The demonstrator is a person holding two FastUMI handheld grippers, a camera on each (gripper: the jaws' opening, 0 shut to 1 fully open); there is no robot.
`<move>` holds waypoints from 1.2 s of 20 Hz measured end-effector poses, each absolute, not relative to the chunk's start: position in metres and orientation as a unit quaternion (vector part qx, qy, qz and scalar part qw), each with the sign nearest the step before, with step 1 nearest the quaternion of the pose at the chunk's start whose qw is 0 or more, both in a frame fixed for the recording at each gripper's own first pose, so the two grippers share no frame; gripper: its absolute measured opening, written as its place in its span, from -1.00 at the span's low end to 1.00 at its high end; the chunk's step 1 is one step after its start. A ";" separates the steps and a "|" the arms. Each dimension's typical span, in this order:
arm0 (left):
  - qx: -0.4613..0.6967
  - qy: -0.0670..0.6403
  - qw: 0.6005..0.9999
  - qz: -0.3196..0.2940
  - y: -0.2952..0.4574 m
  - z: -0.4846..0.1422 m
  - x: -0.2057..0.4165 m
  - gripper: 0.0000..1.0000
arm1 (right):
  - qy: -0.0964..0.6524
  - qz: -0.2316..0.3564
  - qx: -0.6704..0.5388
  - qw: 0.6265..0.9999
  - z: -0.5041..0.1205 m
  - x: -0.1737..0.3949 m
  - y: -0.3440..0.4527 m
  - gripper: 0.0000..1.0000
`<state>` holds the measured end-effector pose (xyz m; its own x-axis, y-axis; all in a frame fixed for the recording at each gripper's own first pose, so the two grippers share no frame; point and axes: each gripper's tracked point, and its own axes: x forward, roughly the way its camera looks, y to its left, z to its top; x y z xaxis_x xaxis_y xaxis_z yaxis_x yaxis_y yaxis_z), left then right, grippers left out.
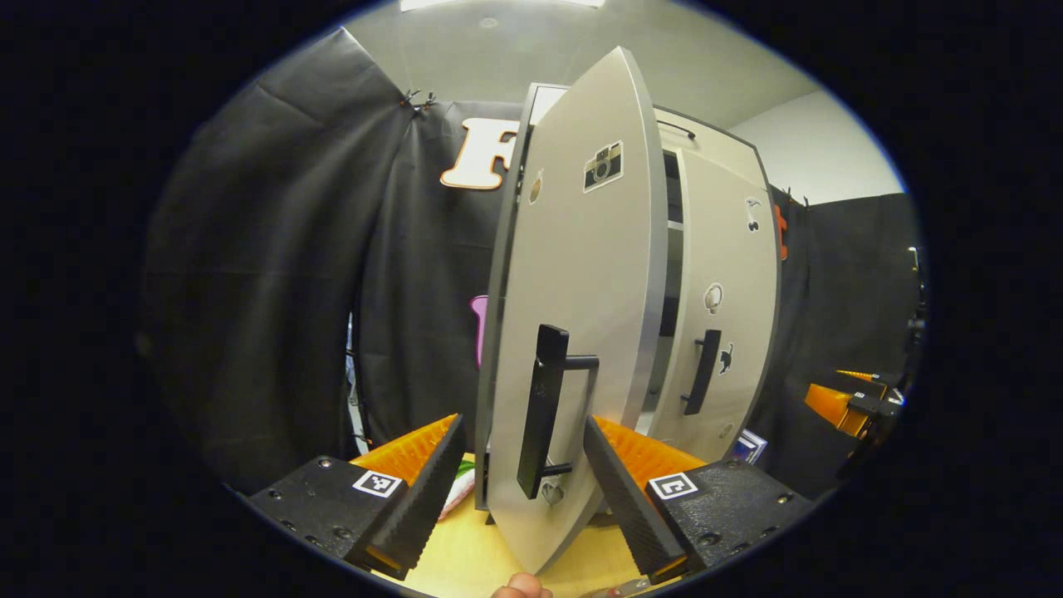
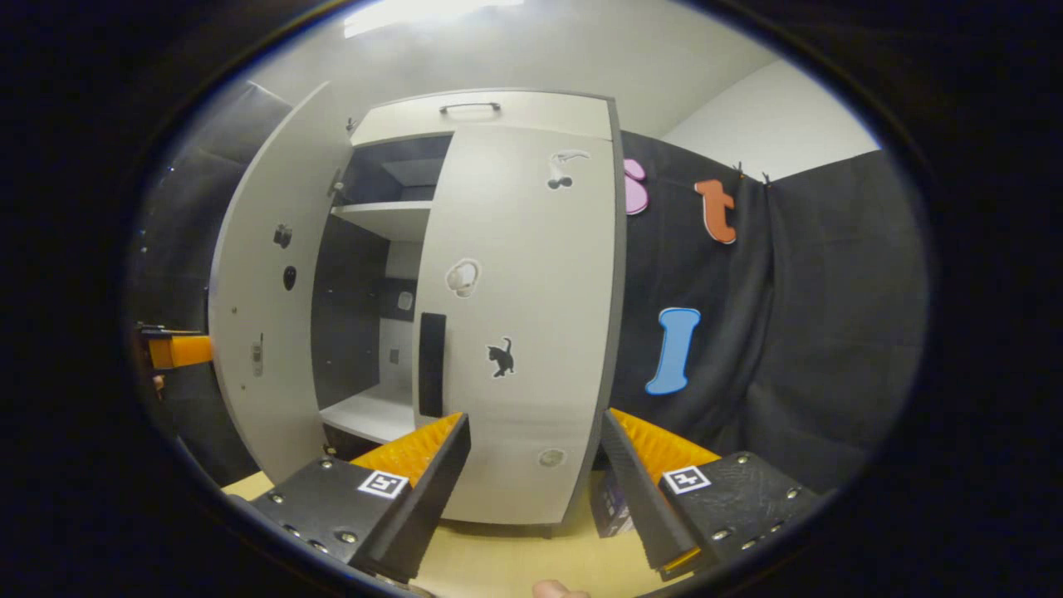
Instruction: Grasp the bottle in the cabinet with the left hand and place it on the coaster, then close the right door with the right hand and the left door with the left hand.
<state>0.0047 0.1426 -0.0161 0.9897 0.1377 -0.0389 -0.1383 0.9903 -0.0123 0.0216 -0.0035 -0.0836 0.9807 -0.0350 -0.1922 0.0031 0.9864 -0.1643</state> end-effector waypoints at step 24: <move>0.000 0.044 0.999 -0.006 0.076 -0.043 0.083 0.96 | 0.096 -0.084 -0.102 0.987 -0.066 -0.026 -0.068 0.92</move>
